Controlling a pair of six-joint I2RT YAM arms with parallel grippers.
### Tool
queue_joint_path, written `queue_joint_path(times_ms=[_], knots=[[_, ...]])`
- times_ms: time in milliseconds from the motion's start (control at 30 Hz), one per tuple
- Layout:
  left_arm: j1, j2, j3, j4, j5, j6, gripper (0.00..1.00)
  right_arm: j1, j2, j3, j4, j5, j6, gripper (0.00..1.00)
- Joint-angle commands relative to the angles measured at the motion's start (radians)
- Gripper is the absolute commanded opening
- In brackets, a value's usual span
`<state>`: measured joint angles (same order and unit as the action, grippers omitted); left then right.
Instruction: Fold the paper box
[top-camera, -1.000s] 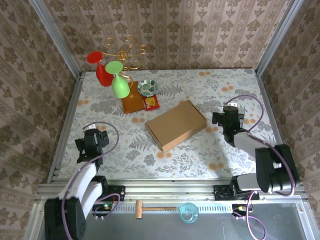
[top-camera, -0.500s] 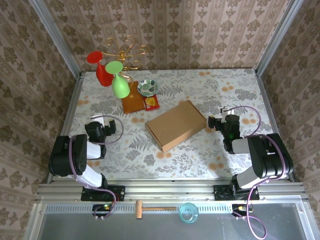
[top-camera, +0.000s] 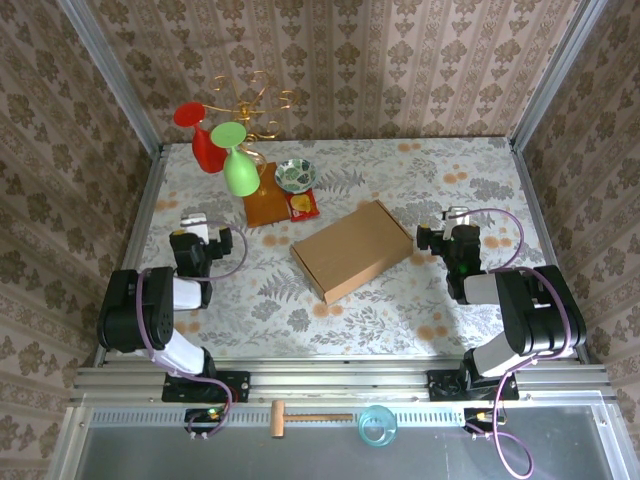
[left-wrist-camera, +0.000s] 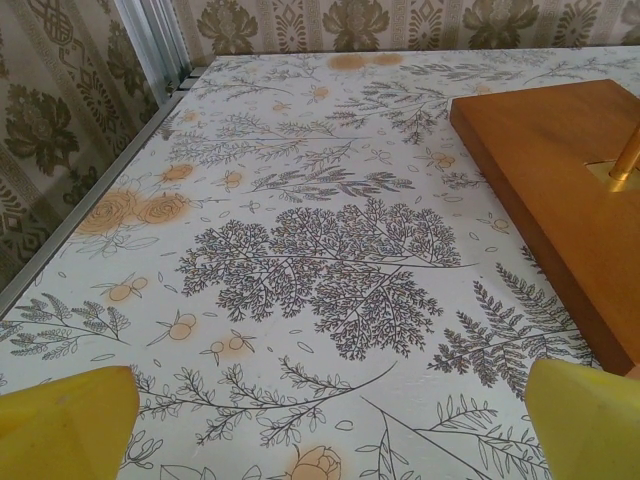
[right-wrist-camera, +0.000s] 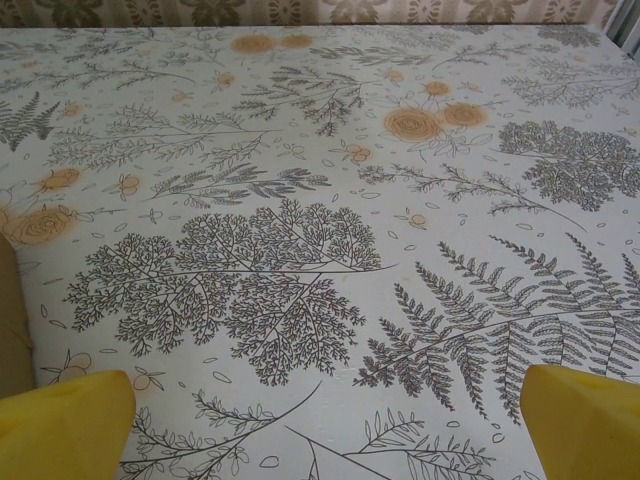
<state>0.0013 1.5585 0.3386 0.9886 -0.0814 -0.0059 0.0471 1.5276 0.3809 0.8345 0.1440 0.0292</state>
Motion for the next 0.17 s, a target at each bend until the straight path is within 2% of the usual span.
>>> queue_joint_path(times_ms=[0, 133], knots=[[0.008, -0.004, 0.005, 0.015, 0.017, 0.011, 1.00, -0.015, 0.006, 0.030, 0.015, -0.023, 0.008, 1.00], [0.013, -0.004, -0.010, 0.042, 0.026, 0.010, 1.00, -0.004, 0.000, -0.001, 0.067, -0.001, 0.001, 1.00]])
